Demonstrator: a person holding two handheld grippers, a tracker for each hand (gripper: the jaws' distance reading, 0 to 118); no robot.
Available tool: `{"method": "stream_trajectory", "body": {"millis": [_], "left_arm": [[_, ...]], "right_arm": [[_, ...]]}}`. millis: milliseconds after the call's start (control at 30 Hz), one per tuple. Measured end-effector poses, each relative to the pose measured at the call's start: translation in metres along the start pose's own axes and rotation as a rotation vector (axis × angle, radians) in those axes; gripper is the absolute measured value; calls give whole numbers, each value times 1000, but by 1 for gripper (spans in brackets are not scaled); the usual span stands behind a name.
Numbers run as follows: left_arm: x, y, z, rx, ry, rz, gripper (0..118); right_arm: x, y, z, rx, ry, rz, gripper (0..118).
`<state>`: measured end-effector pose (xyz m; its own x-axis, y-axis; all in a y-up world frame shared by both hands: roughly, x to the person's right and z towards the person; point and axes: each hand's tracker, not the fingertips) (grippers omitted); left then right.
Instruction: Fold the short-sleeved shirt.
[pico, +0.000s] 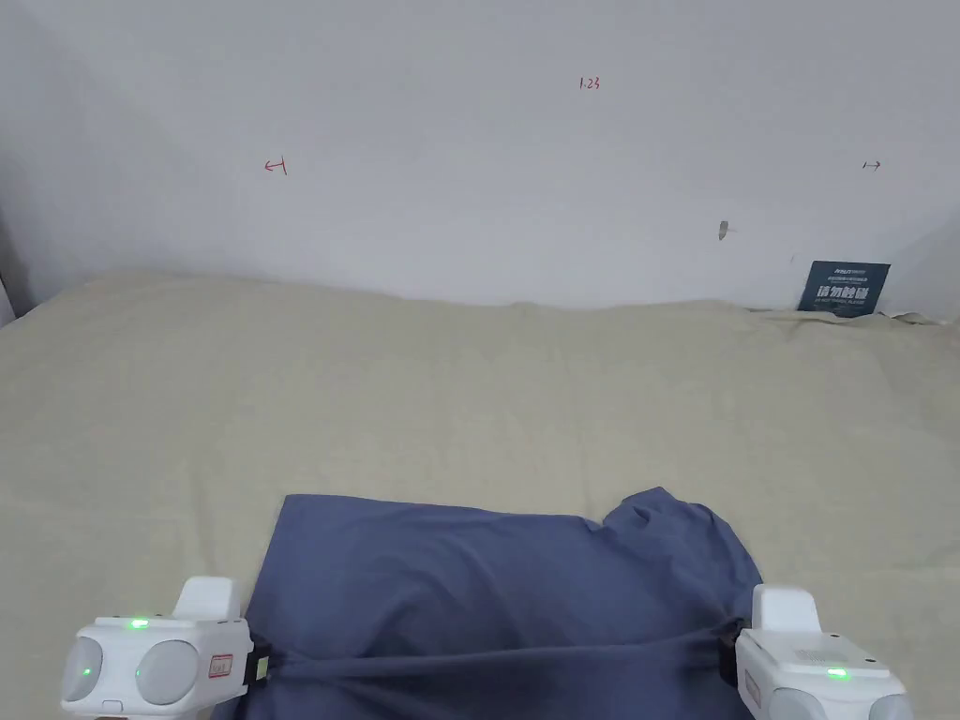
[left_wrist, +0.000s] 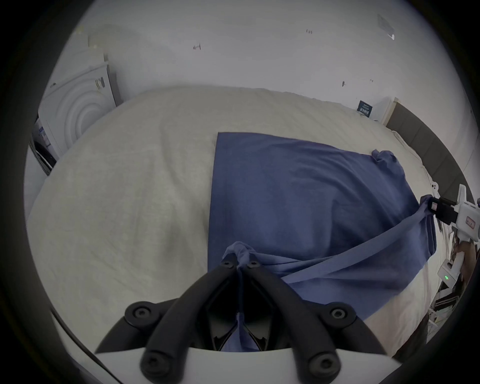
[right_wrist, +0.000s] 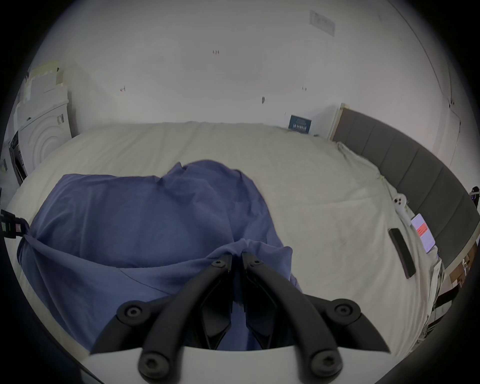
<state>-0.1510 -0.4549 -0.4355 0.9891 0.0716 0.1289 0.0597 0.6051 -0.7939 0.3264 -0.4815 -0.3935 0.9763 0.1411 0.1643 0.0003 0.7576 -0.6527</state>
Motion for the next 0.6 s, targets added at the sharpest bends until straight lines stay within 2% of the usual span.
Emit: {"method": "stream_trajectory", "body": {"millis": [233, 267, 333, 400, 433, 600], "left_arm": [[2, -2, -2, 2, -30, 26, 2], [3, -3, 2, 12, -33, 24, 7], [6, -6, 15, 53, -32, 17, 25], [3, -9, 31, 123, -27, 0, 47], [5, -11, 40, 150, -28, -10, 52], [13, -39, 85, 323, 16, -59, 53]], "right_arm": [[1, -4, 0, -4, 17, -31, 10], [2, -4, 5, 7, 25, -46, 14], [3, -5, 18, 54, 29, -77, 33], [5, -8, 38, 115, 32, -91, 37], [3, -9, 49, 134, 36, -99, 37], [2, -31, 94, 235, 71, -133, 37]]}}
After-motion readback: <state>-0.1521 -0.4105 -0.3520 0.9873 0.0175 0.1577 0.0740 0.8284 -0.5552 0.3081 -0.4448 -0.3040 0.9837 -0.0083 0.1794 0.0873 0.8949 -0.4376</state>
